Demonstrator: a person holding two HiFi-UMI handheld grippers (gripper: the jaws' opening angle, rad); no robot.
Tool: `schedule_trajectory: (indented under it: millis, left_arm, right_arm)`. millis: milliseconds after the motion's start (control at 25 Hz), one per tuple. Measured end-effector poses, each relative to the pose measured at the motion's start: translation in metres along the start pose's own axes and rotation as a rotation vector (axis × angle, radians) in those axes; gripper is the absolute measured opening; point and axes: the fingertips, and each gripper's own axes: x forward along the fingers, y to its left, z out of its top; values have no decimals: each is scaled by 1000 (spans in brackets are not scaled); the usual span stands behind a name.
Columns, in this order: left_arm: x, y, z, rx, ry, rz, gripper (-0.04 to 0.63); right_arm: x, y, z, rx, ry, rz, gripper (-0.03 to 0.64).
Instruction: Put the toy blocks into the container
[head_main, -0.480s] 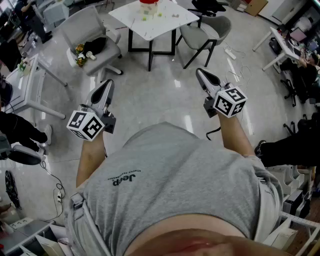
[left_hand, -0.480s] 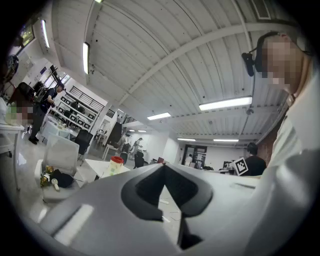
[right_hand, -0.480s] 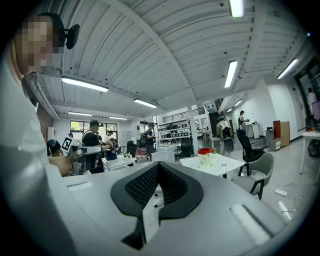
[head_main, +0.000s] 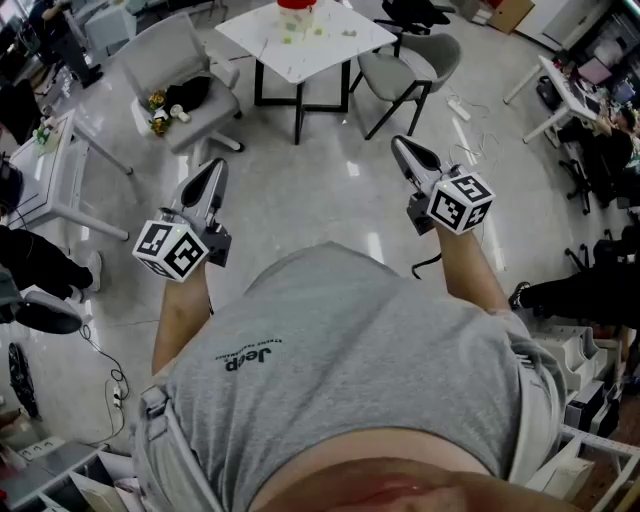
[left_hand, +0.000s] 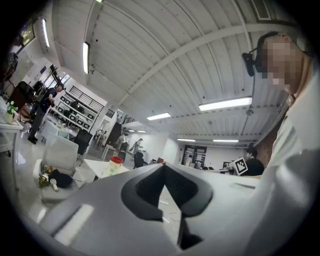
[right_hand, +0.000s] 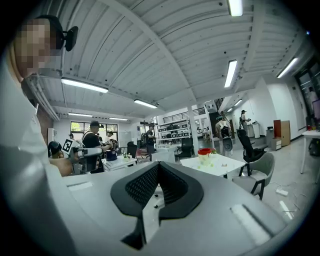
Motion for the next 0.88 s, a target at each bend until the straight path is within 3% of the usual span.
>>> schedule_trajectory:
  millis: [440,520,600,880]
  left_arm:
    - [21,-17,-7,-5,22,-4,64]
    - [30,-28,-10,-5,36,-26,320]
    - [38,-38,-13,5,44,-23,422]
    - [61,-75,-28,26,35,22,460]
  right_arm:
    - [-12,-18,4,5,-11,24,3]
    - [-19,-24,4,10,-13,34,3]
    - [-27,-31,4,12,-17,47,3]
    - [-55,-67,3,15,-29,89,2]
